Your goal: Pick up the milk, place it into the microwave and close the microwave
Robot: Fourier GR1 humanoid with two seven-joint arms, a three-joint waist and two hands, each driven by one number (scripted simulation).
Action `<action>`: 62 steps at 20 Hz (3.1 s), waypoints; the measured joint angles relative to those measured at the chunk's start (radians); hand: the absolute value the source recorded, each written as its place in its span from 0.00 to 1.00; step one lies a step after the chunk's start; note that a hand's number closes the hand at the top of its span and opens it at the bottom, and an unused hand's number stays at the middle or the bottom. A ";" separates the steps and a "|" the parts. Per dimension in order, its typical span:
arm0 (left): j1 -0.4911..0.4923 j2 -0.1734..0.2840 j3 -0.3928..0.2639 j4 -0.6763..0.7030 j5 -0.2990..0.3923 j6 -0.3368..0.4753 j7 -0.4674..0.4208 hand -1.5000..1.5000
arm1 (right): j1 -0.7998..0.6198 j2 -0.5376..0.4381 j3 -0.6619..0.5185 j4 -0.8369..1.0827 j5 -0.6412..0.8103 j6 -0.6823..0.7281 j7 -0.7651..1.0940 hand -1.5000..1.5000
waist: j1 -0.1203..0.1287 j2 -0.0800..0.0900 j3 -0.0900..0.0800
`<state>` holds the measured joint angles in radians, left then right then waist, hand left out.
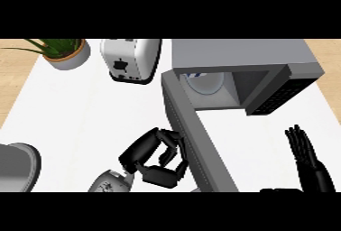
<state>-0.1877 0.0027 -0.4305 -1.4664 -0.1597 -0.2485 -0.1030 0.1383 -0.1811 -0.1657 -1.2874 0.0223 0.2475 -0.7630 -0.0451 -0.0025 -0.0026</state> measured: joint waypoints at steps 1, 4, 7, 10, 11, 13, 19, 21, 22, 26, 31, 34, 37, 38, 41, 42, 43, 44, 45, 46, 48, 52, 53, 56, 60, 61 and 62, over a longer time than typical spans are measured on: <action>-0.019 0.000 -0.024 0.052 -0.007 0.040 -0.032 1.00 | 0.018 0.001 0.008 -0.037 -0.004 0.009 0.009 0.00 | -0.002 0.001 0.000; -0.073 0.001 -0.097 0.188 0.000 0.172 -0.132 1.00 | 0.080 -0.006 0.014 -0.141 -0.039 0.051 0.030 0.00 | -0.004 0.002 0.000; -0.133 0.002 -0.173 0.304 0.061 0.299 -0.219 1.00 | 0.110 -0.015 0.012 -0.238 -0.091 0.093 0.071 0.00 | -0.011 0.005 0.000; -0.195 0.002 -0.244 0.406 0.149 0.400 -0.288 1.00 | 0.153 -0.020 0.018 -0.320 -0.135 0.135 0.094 0.00 | -0.021 0.008 -0.001; -0.214 0.002 -0.273 0.431 0.180 0.432 -0.300 1.00 | 0.164 -0.016 0.028 -0.352 -0.138 0.138 0.109 0.00 | -0.024 0.008 -0.001; -0.246 0.002 -0.314 0.482 0.239 0.475 -0.323 1.00 | 0.178 -0.026 0.030 -0.415 -0.164 0.155 0.145 0.00 | -0.035 0.011 -0.001; -0.341 0.003 -0.437 0.554 0.410 0.558 -0.329 1.00 | 0.196 -0.049 0.036 -0.537 -0.224 0.189 0.223 0.00 | -0.069 0.019 -0.002; -0.364 0.004 -0.456 0.557 0.462 0.587 -0.343 1.00 | 0.199 -0.057 0.038 -0.563 -0.246 0.205 0.238 0.00 | -0.082 0.022 -0.002; -0.373 0.004 -0.464 0.556 0.485 0.601 -0.352 1.00 | 0.201 -0.060 0.043 -0.583 -0.253 0.210 0.251 0.00 | -0.089 0.023 -0.003; -0.407 0.004 -0.491 0.538 0.579 0.665 -0.375 1.00 | 0.195 -0.087 0.047 -0.627 -0.282 0.232 0.293 0.00 | -0.112 0.028 -0.004; -0.459 0.001 -0.486 0.525 0.679 0.777 -0.391 1.00 | 0.173 -0.129 0.033 -0.664 -0.300 0.248 0.335 0.00 | -0.134 0.033 -0.004; -0.494 -0.002 -0.475 0.532 0.736 0.840 -0.386 1.00 | 0.158 -0.155 0.014 -0.679 -0.317 0.254 0.352 0.00 | -0.152 0.038 -0.004; -0.534 -0.003 -0.468 0.548 0.786 0.887 -0.385 0.00 | 0.140 -0.168 -0.002 -0.689 -0.336 0.253 0.364 0.00 | -0.168 0.043 -0.003; -0.550 -0.002 -0.465 0.552 0.801 0.900 -0.383 0.00 | 0.130 -0.172 -0.007 -0.692 -0.343 0.252 0.371 0.00 | -0.174 0.045 -0.003; -0.590 -0.003 -0.462 0.577 0.844 0.937 -0.368 0.00 | 0.098 -0.200 -0.034 -0.704 -0.344 0.245 0.382 0.00 | -0.191 0.050 -0.003; -0.600 -0.003 -0.460 0.585 0.856 0.946 -0.364 0.00 | 0.082 -0.215 -0.056 -0.712 -0.326 0.233 0.380 1.00 | -0.197 0.051 -0.003; -0.609 -0.003 -0.458 0.593 0.869 0.954 -0.359 0.00 | 0.065 -0.236 -0.080 -0.722 -0.299 0.222 0.376 1.00 | -0.202 0.052 -0.003; -0.618 -0.003 -0.453 0.598 0.883 0.966 -0.356 0.00 | 0.050 -0.253 -0.100 -0.730 -0.276 0.213 0.372 1.00 | -0.208 0.053 -0.004; -0.619 -0.003 -0.450 0.595 0.897 0.977 -0.357 0.00 | 0.036 -0.270 -0.115 -0.736 -0.254 0.205 0.370 1.00 | -0.210 0.054 -0.004; -0.616 -0.003 -0.451 0.588 0.911 0.987 -0.361 0.00 | 0.022 -0.283 -0.128 -0.741 -0.236 0.198 0.368 1.00 | -0.213 0.055 -0.004; -0.615 -0.003 -0.452 0.579 0.937 1.000 -0.375 0.00 | -0.002 -0.305 -0.150 -0.747 -0.207 0.184 0.366 1.00 | -0.213 0.059 -0.004; -0.618 -0.003 -0.455 0.568 0.986 1.013 -0.399 0.00 | -0.041 -0.339 -0.179 -0.740 -0.167 0.165 0.364 1.00 | -0.213 0.068 -0.003; -0.619 -0.003 -0.455 0.567 0.995 1.016 -0.406 0.00 | -0.050 -0.344 -0.183 -0.739 -0.161 0.162 0.364 1.00 | -0.213 0.070 -0.003; -0.625 -0.003 -0.461 0.567 1.022 1.023 -0.425 0.00 | -0.075 -0.358 -0.192 -0.730 -0.151 0.156 0.363 1.00 | -0.214 0.074 -0.002; -0.632 -0.003 -0.467 0.571 1.053 1.026 -0.450 0.00 | -0.103 -0.373 -0.198 -0.714 -0.139 0.150 0.365 1.00 | -0.211 0.079 -0.001; -0.633 -0.003 -0.468 0.572 1.061 1.024 -0.459 0.00 | -0.111 -0.376 -0.198 -0.711 -0.137 0.148 0.367 1.00 | -0.211 0.080 -0.001; -0.637 -0.003 -0.472 0.573 1.067 1.021 -0.464 0.00 | -0.121 -0.380 -0.198 -0.706 -0.136 0.146 0.371 1.00 | -0.208 0.082 -0.002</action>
<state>-0.8247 -0.0006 -0.9024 -0.8933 0.9075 0.7730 -0.5671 0.0176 -0.5611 -0.3640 -1.9932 -0.1132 0.3936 -0.3924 -0.2533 0.0798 -0.0042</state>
